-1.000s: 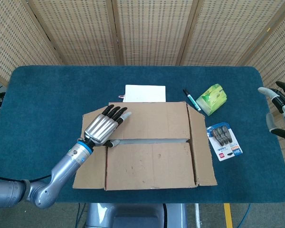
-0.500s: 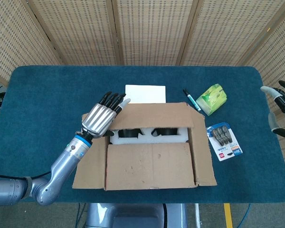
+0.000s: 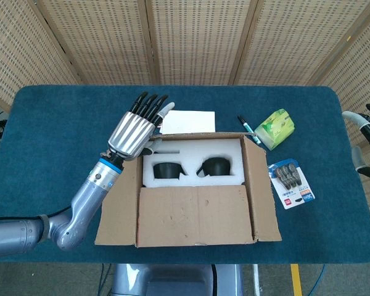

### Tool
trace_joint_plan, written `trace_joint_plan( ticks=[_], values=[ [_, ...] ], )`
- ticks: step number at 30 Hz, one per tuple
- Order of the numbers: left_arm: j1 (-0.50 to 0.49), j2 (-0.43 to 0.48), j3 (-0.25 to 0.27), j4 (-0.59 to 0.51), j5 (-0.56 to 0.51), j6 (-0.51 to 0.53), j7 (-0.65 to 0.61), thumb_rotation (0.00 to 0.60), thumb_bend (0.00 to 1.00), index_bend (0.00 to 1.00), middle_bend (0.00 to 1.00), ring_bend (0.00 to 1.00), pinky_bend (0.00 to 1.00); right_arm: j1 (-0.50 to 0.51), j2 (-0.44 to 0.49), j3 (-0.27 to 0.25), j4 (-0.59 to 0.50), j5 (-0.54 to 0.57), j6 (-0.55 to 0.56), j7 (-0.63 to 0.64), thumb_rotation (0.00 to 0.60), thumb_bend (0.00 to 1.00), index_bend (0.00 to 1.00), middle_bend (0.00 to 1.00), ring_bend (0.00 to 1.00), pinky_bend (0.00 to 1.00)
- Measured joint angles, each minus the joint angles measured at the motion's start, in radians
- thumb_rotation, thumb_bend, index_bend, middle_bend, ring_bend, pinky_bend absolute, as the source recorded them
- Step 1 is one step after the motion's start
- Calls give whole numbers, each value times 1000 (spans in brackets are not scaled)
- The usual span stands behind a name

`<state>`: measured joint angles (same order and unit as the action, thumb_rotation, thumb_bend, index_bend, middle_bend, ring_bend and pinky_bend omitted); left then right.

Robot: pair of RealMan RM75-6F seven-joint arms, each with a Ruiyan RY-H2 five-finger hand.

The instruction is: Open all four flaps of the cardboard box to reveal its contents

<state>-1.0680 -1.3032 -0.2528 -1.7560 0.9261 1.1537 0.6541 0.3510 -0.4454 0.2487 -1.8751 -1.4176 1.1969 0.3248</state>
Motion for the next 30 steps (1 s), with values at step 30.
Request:
trace_joint_plan(
  ticks=[30],
  values=[
    [-110,-153,-38,463,-121,-169,72,469,391,0,0,0,0,-20,20,-3,-12,7,15,0,600,672,118,206,0,17]
  ],
)
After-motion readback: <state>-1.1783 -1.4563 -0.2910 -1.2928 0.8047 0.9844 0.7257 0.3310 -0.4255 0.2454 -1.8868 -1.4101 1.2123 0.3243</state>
